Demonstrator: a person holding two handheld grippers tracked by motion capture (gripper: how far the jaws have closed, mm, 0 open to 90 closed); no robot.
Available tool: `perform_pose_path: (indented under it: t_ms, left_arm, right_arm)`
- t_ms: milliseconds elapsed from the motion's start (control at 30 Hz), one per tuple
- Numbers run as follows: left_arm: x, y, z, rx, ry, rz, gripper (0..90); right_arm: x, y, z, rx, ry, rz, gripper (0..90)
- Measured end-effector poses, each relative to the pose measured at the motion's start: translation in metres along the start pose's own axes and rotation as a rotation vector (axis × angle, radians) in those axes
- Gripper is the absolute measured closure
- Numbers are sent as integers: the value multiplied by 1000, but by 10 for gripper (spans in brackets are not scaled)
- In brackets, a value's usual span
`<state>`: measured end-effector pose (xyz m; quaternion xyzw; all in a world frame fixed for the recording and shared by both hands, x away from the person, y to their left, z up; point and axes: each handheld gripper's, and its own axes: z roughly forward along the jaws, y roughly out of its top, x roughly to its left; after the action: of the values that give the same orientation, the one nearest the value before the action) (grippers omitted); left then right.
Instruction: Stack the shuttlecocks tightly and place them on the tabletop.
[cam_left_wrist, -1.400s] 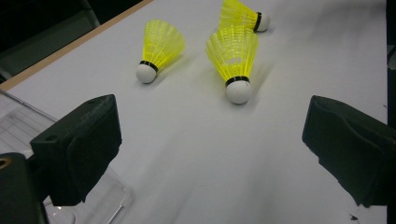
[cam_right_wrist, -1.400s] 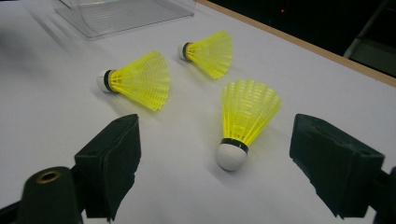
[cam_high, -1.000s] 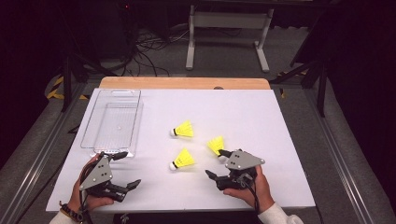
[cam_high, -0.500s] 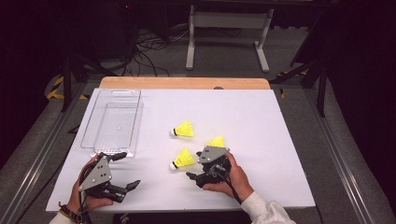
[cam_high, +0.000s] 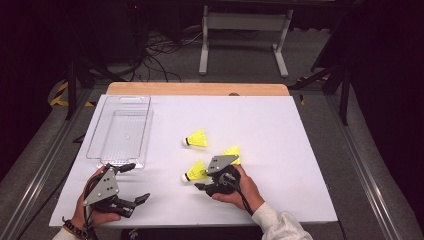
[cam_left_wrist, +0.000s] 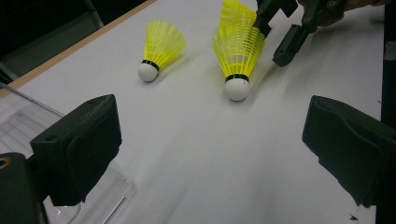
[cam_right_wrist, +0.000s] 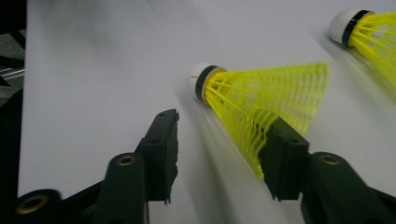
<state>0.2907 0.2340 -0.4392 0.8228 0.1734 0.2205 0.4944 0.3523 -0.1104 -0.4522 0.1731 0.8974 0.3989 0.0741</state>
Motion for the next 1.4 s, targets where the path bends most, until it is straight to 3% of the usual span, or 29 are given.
perform_pose_path:
  t_ms: [100, 200, 233, 300, 500, 633, 900, 1133, 1267, 1400]
  left_arm:
    - [1, 0, 0, 0, 0, -2, 56]
    - [0, 0, -1, -2, 0, 0, 56]
    - [1, 0, -1, -2, -1, -1, 56]
    - [1, 0, -1, -2, -1, -1, 56]
    - [2, 0, -2, -13, 3, -5, 56]
    - [2, 1, -3, -11, 3, -6, 56]
    - [1, 0, -3, -12, -1, -6, 56]
    - [1, 0, -3, -11, -4, -5, 56]
    - [1, 0, -3, -11, -7, -4, 56]
    - [1, 0, -3, -9, -6, -1, 56]
  right_arm:
    - [1, -1, 1, -18, 37, 3, 696]
    - [3, 0, 2, -16, 32, -2, 769]
    - [5, 0, 4, -16, 42, -13, 849]
    - [8, 1, 6, -16, 36, -24, 883]
    - [9, 4, 11, -29, 8, -29, 892]
    - [7, 12, 17, -66, -59, 2, 893]
    - [6, 24, 34, -130, -57, 66, 892]
    - [12, 23, 49, -87, -57, 70, 876]
    - [13, 23, 50, -66, -69, 65, 790]
    - [14, 23, 50, -60, -79, 60, 777]
